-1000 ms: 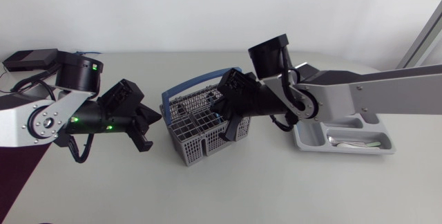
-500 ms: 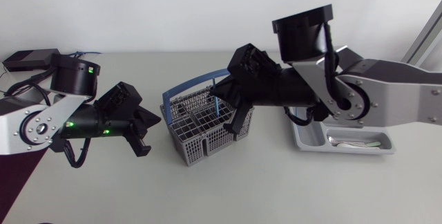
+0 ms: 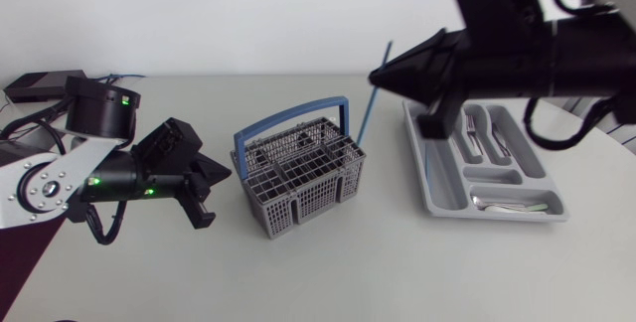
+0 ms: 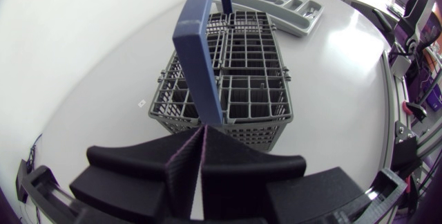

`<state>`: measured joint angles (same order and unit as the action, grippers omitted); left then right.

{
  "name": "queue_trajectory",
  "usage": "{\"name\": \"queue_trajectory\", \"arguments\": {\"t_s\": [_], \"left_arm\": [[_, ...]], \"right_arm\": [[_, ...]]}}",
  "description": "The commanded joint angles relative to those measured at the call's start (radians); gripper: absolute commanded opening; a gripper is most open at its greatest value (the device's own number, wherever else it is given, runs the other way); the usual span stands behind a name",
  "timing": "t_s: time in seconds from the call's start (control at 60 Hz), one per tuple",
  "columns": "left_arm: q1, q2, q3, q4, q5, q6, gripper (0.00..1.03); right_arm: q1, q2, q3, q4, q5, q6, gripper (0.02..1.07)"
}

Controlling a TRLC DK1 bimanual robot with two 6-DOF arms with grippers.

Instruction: Unload the cutlery basket into the drawer organizer.

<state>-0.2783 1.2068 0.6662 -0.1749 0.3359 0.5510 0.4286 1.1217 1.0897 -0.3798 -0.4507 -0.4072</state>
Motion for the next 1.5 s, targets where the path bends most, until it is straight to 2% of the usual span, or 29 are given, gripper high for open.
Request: {"name": "queue_trajectory", "arguments": {"t_s": [0.0,0.15,0.417,0.733,0.967,1.15,1.167,1.25,1.267,1.333,1.417,1.483], "left_arm": [[-0.01,-0.015,-0.022,-0.005,0.003,0.013,0.25],[-0.025,-0.013,-0.019,-0.003,0.003,0.007,0.25],[-0.033,-0.015,-0.016,-0.005,0.0,0.003,0.25],[-0.042,-0.015,-0.011,-0.006,-0.008,0.001,0.25],[-0.044,-0.012,-0.01,-0.006,-0.008,0.0,0.25],[-0.044,-0.013,-0.014,-0.006,-0.008,-0.002,0.25],[-0.044,-0.013,-0.016,-0.006,-0.008,-0.002,0.25],[-0.044,-0.015,-0.017,-0.006,-0.008,-0.002,0.25],[-0.044,-0.015,-0.019,-0.006,-0.008,-0.002,0.25],[-0.042,-0.015,-0.022,-0.005,-0.008,-0.002,0.25],[-0.039,-0.009,-0.03,0.003,-0.008,0.0,0.25],[-0.035,0.007,-0.037,0.023,-0.008,0.0,0.25]], "right_arm": [[-0.126,0.016,0.056,-0.074,-0.049,0.024,0.07],[-0.367,0.161,0.147,-0.188,-0.152,0.013,0.07],[-0.514,0.44,0.305,-0.324,-0.155,0.03,0.07],[-0.574,0.739,0.475,-0.469,-0.131,0.031,0.07],[-0.579,0.935,0.57,-0.502,-0.115,0.036,0.07],[-0.574,1.07,0.676,-0.461,-0.105,0.074,0.09],[-0.573,1.075,0.679,-0.458,-0.1,0.077,0.1],[-0.567,1.095,0.696,-0.416,-0.066,0.11,0.32],[-0.567,1.092,0.697,-0.41,-0.059,0.113,0.4],[-0.564,1.06,0.682,-0.393,-0.043,0.116,0.54],[-0.551,0.963,0.605,-0.311,-0.006,0.137,0.62],[-0.519,0.874,0.533,-0.257,0.01,0.139,0.63]]}}
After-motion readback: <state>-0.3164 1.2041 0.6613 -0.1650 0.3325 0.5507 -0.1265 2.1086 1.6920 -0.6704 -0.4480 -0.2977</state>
